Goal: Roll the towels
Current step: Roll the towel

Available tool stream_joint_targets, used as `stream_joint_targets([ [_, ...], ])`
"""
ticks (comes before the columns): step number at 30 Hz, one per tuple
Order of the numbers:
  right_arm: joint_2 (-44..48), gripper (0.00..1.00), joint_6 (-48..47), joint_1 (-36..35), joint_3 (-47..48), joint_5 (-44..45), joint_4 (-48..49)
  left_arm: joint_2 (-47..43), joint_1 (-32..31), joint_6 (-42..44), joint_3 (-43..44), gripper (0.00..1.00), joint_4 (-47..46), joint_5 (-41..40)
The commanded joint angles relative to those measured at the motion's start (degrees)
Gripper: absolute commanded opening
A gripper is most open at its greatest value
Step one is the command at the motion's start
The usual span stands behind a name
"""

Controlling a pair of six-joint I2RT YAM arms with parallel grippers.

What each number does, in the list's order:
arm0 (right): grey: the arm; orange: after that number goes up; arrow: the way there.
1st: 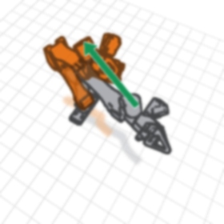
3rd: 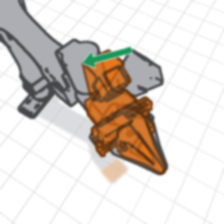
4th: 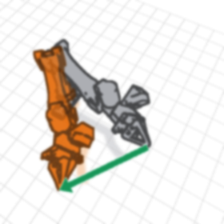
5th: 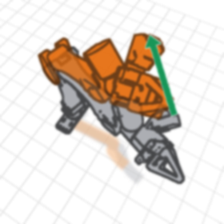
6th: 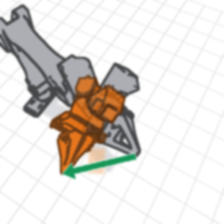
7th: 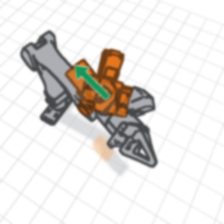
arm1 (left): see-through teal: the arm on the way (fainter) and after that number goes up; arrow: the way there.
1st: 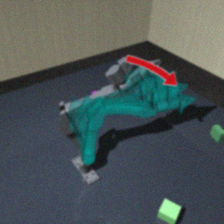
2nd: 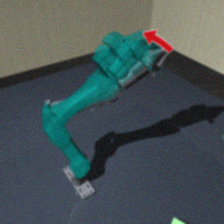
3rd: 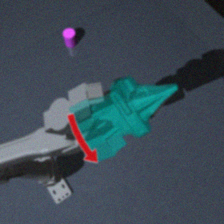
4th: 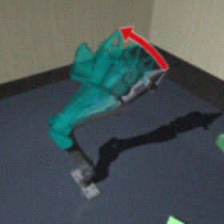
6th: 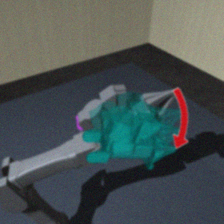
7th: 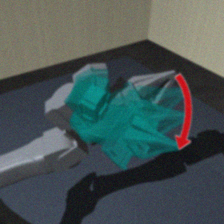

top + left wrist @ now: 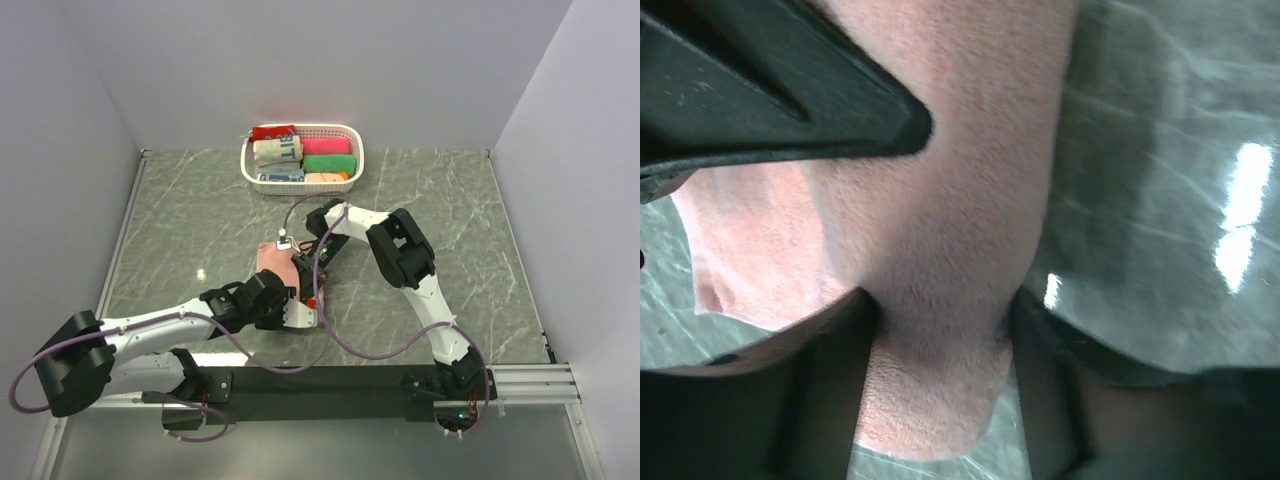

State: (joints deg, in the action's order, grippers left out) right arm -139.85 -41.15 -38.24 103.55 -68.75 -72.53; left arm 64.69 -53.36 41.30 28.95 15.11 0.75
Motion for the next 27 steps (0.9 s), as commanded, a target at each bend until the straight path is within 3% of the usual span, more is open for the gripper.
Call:
stream_joint_targets([
  [1, -2.01, 0.02, -3.06, -1.05, -0.62, 9.07, 1.96, 5.26, -0.86, -0.17, -0.13, 0.52, -0.71, 1.17],
  [2, -1.74, 0.03, -2.89, -0.96, -0.80, 9.33, 2.65, 5.88, -0.86, -0.17, 0.40, 0.39, 1.91, 2.31],
  [3, -1.31, 0.03, -2.10, -0.96, -1.06, 9.51, 3.27, 6.59, -0.78, -0.17, 1.71, 0.33, 4.02, 3.37],
  [5, 0.19, 0.21, -0.52, -0.79, -1.42, 11.26, 4.67, 9.39, -0.69, -0.95, 3.56, 0.23, 8.77, 8.26],
  [9, 4.67, 0.53, 6.67, 3.15, -0.28, 15.30, 10.29, 12.30, 0.10, -3.15, 7.69, 0.10, 17.92, 15.05],
  [10, 5.63, 0.55, 7.30, 4.04, 0.42, 15.66, 10.57, 12.74, 0.28, -3.15, 8.22, 0.09, 19.24, 15.94],
  [11, 7.56, 0.66, 7.83, 4.92, 2.17, 16.10, 10.92, 13.18, 0.63, -3.24, 8.84, 0.07, 20.38, 16.73],
  [12, 8.45, 0.68, 8.53, 6.06, 3.14, 16.63, 11.09, 13.53, 0.98, -3.33, 10.15, 0.06, 21.26, 18.39],
  [13, 10.37, 0.80, 9.58, 8.33, 5.15, 16.72, 11.01, 14.41, 1.50, -3.24, 10.86, 0.06, 23.80, 19.54],
  [18, 17.67, 0.81, 14.32, 17.04, 8.34, 16.46, 13.54, 20.12, 7.12, -1.66, 18.57, 0.06, 32.33, 25.78],
  [23, 31.11, 0.82, 17.50, 28.12, -0.87, 20.40, 20.41, 30.92, 13.45, 0.88, 28.27, 0.06, 43.32, 31.67],
  [27, 41.04, 0.81, 12.43, 32.43, -7.30, 22.16, 19.72, 38.66, 16.97, 1.85, 38.01, 0.07, 48.77, 33.87],
])
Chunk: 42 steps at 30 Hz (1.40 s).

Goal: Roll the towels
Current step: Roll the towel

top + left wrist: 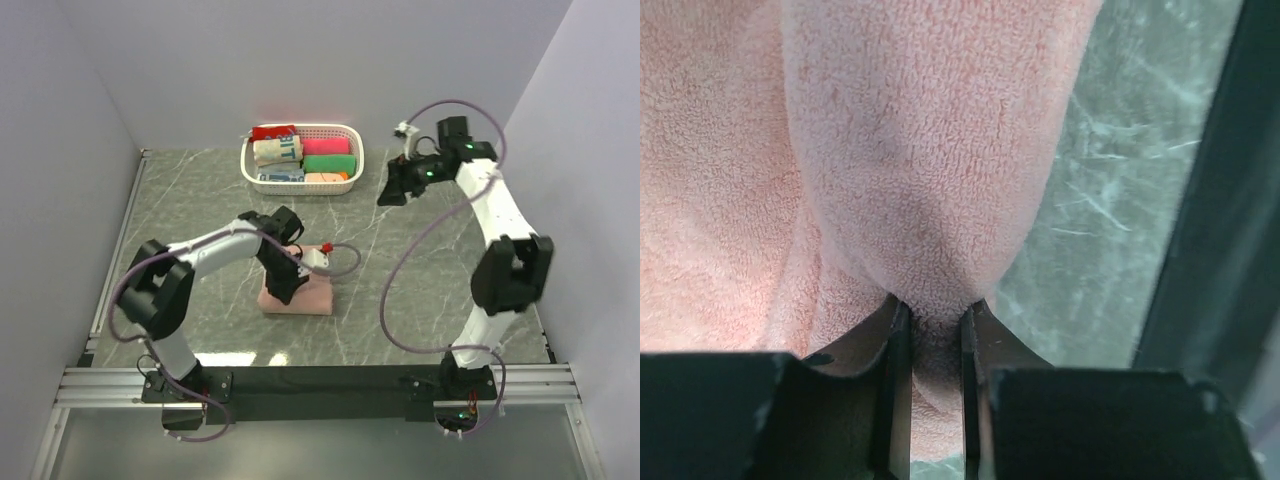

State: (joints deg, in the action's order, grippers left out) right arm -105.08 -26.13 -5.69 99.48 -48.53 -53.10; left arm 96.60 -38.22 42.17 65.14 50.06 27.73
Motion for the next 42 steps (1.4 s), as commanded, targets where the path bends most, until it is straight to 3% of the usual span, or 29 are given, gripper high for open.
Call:
stream_joint_targets([
  [1, 10.46, 0.79, -3.92, 0.15, -5.07, 2.30, -0.42, 10.07, 2.61, 1.59, 3.22, 0.07, 14.70, 7.60],
  [6, 24.46, 0.76, -5.24, -1.42, -12.46, 3.09, 1.24, 20.20, 7.80, 4.85, 13.93, 0.08, 19.81, 9.27],
  [9, 30.44, 0.72, -7.87, -9.13, -16.85, 8.42, 0.72, 24.86, 10.18, 5.02, 19.99, 0.10, 21.21, 11.02],
  [10, 32.72, 0.72, -7.97, -14.73, -20.26, 10.02, 1.41, 26.96, 10.53, 5.72, 21.41, 0.10, 22.61, 11.38],
  [14, 36.96, 0.73, -6.74, -28.01, -28.54, 18.98, 8.97, 31.54, 11.41, 5.11, 27.56, 0.10, 24.20, 11.39],
  [19, 32.76, 0.81, -8.40, -39.73, -35.29, 29.35, 19.33, 35.59, 11.67, 6.43, 30.48, 0.14, 26.22, 10.60],
  [20, 32.13, 0.82, -9.11, -42.27, -36.80, 31.72, 25.35, 35.85, 11.67, 6.34, 30.57, 0.14, 25.88, 10.25],
  [30, 13.51, 0.85, -16.49, -46.25, -39.63, 32.01, 39.56, 35.94, 11.85, 6.52, 29.34, 0.24, 24.38, 9.63],
  [33, 7.54, 0.74, -18.95, -46.25, -38.84, 30.18, 38.69, 35.85, 12.20, 6.69, 30.04, 0.26, 24.73, 9.45],
  [36, 4.45, 0.33, -19.92, -46.25, -36.47, 26.93, 34.04, 34.63, 13.08, 5.91, 30.74, 0.34, 23.68, 9.80],
  [37, 4.09, 0.01, -19.84, -46.16, -35.33, 24.48, 32.64, 34.10, 13.95, 5.47, 30.83, 0.38, 23.24, 10.76],
  [42, 1.20, 0.00, -16.42, -46.16, -30.85, 18.57, 20.34, 25.34, 19.05, 3.36, 28.64, 0.54, 18.15, 16.65],
])
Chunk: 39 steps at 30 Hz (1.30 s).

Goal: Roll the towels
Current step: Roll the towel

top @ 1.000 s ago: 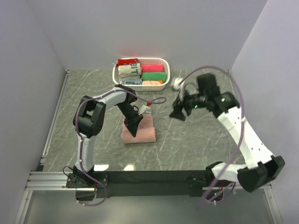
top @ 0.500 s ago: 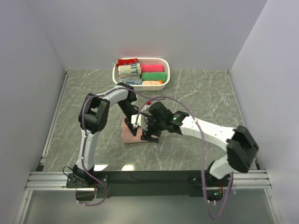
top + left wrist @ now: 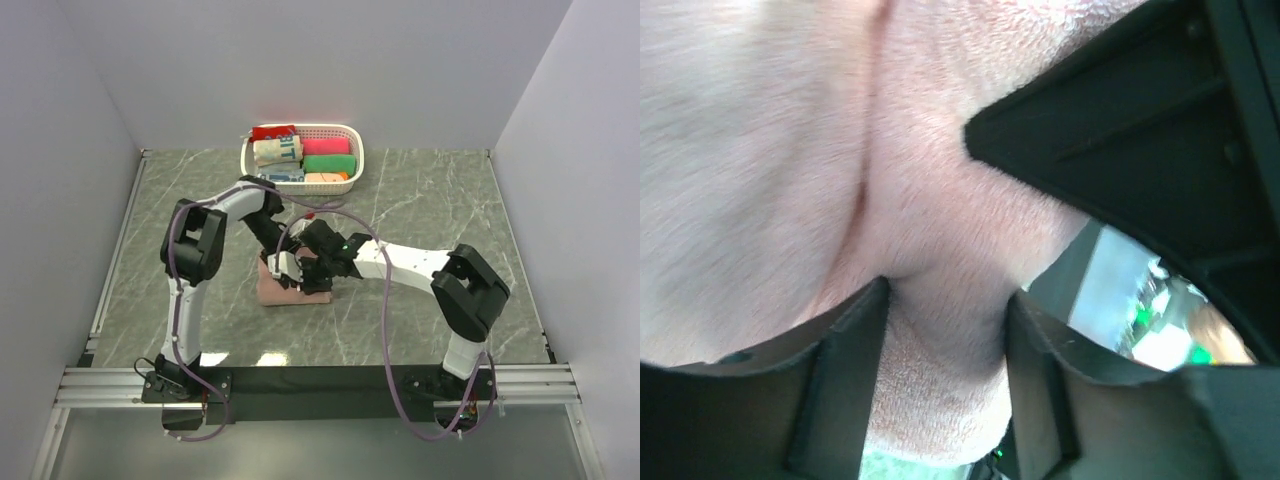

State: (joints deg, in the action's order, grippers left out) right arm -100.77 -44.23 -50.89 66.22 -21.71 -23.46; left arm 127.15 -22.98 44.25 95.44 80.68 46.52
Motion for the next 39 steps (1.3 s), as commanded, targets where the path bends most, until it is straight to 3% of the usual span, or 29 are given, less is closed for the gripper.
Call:
stream_joint_targets([
  [1, -3.81, 0.00, 2.47, -0.87, 3.04, -9.39, -11.15, -6.73, 6.17, -0.72, -2.70, 0.55, -13.70, -0.66],
  [7, -7.59, 0.00, 9.33, 0.53, 5.32, -15.54, -19.77, -15.17, 16.98, -5.66, -2.80, 0.58, -17.49, 3.92],
  [10, -12.68, 0.00, 11.71, 1.85, 11.02, -20.02, -26.00, -20.53, 21.47, -7.42, -6.91, 0.59, -20.56, 5.24],
  [14, -23.48, 0.00, 13.55, 3.34, 21.13, -23.45, -37.84, -28.26, 22.81, -2.60, -14.82, 0.61, -17.67, 6.56],
  [20, -37.28, 0.00, 17.06, 7.21, 32.30, -28.47, -45.88, -49.93, 20.97, 2.85, -32.58, 0.66, -23.28, 2.88],
  [23, -40.02, 0.00, 18.74, 8.18, 36.26, -28.73, -47.72, -60.65, 16.58, 4.27, -40.66, 0.70, -28.62, -1.86],
  [29, -48.45, 0.00, 21.28, 8.09, 43.81, -26.46, -50.45, -75.36, -0.11, 4.01, -55.79, 0.74, -36.99, -17.24],
  [33, -49.96, 0.00, 23.22, 8.18, 43.65, -25.31, -48.43, -76.27, -10.30, 1.63, -58.96, 0.77, -43.67, -22.43],
  [39, -50.14, 0.00, 25.07, 8.62, 42.50, -21.89, -44.74, -71.26, -18.75, 1.27, -59.49, 0.79, -51.05, -28.67],
])
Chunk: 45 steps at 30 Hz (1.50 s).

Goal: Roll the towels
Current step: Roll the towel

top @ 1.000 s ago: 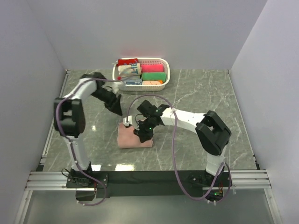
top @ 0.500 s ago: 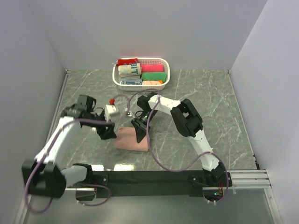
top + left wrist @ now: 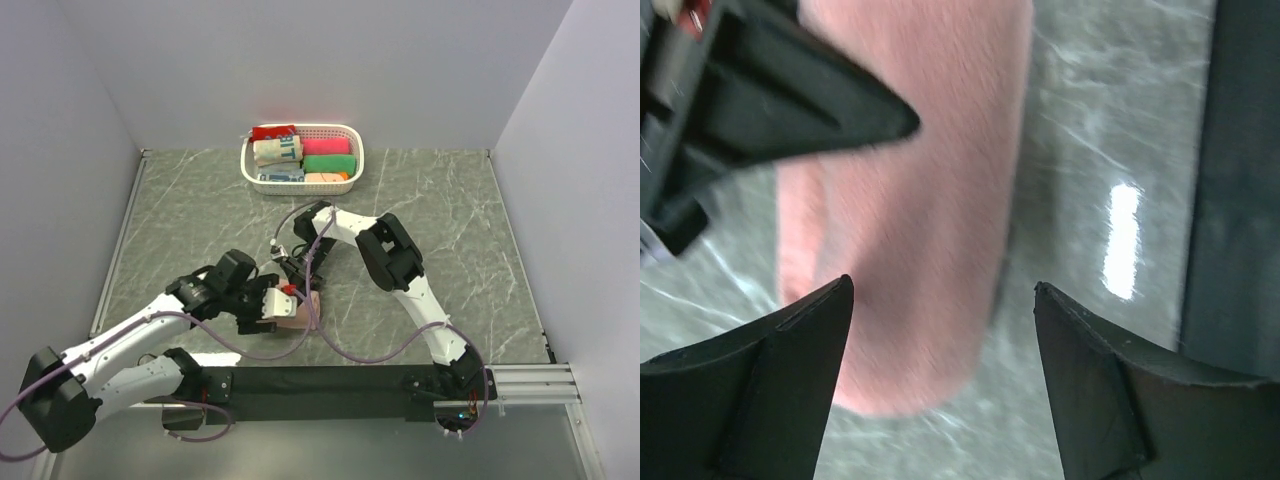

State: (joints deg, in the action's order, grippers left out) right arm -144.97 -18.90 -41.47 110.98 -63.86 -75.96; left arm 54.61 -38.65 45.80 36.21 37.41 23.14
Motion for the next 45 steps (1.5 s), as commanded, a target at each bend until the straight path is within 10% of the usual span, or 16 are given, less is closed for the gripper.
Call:
stream_joint_targets([
  [1, -6.20, 0.00, -0.26, -0.63, -1.91, 20.52, 7.67, 1.90, -3.96, 0.07, -0.61, 0.79, -9.36, -5.99],
  [8, -6.12, 0.00, -1.58, -0.45, -0.32, 22.19, 7.32, 10.76, -7.05, 2.88, -4.21, 0.77, -12.62, -9.95],
  [12, -4.72, 0.02, -2.02, -0.28, -0.24, 22.90, 6.36, 18.15, -7.22, 2.99, -2.21, 0.58, -8.33, -11.80],
  [15, -0.33, 0.28, -1.85, 1.21, -1.02, 22.55, 5.56, 22.03, -6.88, 1.49, 1.48, 0.30, -1.58, -9.00],
  [21, 10.31, 0.57, -2.20, 10.51, 4.41, 24.30, 2.40, 24.75, -3.99, 2.09, 5.27, 0.12, 8.81, 0.40],
  [33, 45.54, 0.59, -3.95, 27.23, -16.65, 20.52, 16.98, 52.59, 15.08, 9.66, 34.67, 0.05, 34.39, 16.50],
  [38, 61.71, 0.59, -6.59, 23.47, -29.56, 26.03, 27.79, 67.89, 18.61, 8.87, 48.76, 0.03, 40.10, 18.70],
  [45, 73.16, 0.72, -10.28, 0.48, -43.82, 47.03, 44.48, 74.23, 19.49, 7.55, 56.25, 0.02, 40.99, 18.44],
])
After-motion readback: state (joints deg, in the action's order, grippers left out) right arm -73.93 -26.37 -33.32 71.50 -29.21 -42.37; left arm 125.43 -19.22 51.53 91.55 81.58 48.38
